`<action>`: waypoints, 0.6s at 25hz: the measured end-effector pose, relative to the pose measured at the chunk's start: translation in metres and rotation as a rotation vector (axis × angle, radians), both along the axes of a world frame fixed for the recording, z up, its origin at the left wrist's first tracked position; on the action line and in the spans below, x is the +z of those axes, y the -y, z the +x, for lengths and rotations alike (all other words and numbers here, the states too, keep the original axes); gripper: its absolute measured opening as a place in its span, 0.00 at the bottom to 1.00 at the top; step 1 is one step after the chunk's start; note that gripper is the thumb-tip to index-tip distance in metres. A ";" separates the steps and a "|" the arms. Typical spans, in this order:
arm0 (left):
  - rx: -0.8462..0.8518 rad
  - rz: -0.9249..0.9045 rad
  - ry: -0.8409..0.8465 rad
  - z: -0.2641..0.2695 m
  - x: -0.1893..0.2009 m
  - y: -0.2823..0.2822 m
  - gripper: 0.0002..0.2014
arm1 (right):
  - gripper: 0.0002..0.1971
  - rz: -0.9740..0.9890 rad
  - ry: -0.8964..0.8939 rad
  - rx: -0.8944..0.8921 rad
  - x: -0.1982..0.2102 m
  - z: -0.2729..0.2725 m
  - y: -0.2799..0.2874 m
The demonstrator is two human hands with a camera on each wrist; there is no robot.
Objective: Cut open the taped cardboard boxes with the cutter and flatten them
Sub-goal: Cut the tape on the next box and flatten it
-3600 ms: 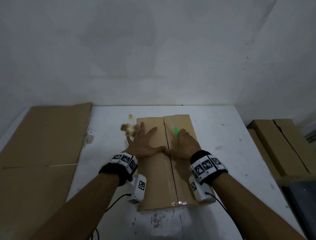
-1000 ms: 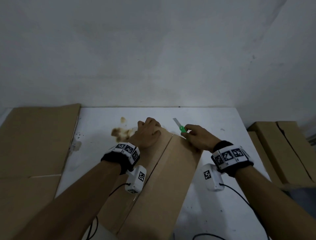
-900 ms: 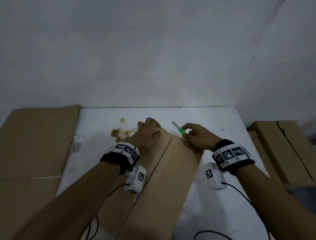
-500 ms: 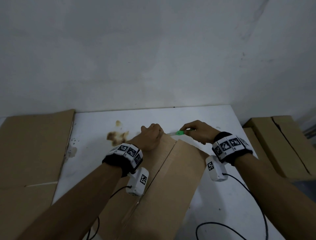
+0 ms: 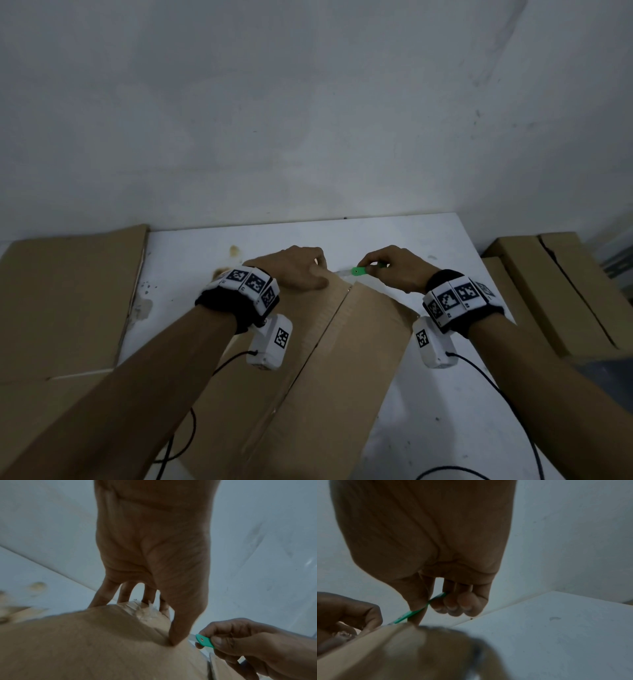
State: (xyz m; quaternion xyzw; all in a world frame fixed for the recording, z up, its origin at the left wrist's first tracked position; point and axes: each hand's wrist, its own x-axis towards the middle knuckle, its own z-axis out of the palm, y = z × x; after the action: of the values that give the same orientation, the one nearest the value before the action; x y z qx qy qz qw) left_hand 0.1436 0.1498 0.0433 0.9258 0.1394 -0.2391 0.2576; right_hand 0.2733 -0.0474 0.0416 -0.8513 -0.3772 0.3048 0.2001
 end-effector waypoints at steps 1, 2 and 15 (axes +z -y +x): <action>0.003 -0.019 0.000 -0.002 0.001 -0.001 0.20 | 0.11 0.025 -0.005 -0.025 -0.001 0.000 0.001; 0.000 -0.027 -0.003 -0.003 0.003 -0.002 0.25 | 0.11 0.047 -0.011 -0.050 -0.002 0.001 0.002; -0.034 0.065 0.145 -0.009 0.024 -0.012 0.29 | 0.10 0.185 -0.133 -0.054 0.017 -0.004 0.013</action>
State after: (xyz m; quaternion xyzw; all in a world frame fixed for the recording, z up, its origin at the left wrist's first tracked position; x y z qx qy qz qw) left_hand 0.1351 0.1619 0.0673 0.9507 0.1124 -0.1711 0.2328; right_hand 0.2688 -0.0599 0.0584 -0.8171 -0.3666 0.3189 0.3103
